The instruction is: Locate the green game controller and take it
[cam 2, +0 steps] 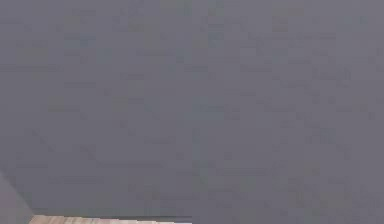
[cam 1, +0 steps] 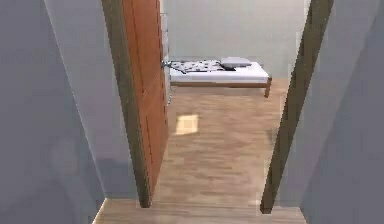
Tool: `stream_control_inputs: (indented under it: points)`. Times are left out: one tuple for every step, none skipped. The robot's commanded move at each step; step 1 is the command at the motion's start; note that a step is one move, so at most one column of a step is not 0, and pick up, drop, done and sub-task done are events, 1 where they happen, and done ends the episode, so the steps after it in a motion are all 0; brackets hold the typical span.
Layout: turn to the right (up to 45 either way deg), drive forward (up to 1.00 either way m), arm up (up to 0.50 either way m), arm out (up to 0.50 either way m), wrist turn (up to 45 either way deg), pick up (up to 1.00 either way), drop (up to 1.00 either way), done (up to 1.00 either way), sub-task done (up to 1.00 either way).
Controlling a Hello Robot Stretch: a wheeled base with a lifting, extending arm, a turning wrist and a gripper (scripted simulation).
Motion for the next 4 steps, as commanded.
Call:
stream_control_inputs:
  points:
    - [0.0,1.0,0.0,0.0,0.0,0.0,0.0,0.0,0.0]
    - [0.0,0.05,0.0,0.0,0.0,0.0,0.0,0.0,0.0]
    - [24.0,0.0,0.0,0.0,0.0,0.0,0.0,0.0,0.0]
    - [0.0,0.35,0.0,0.0,0.0,0.0,0.0,0.0,0.0]
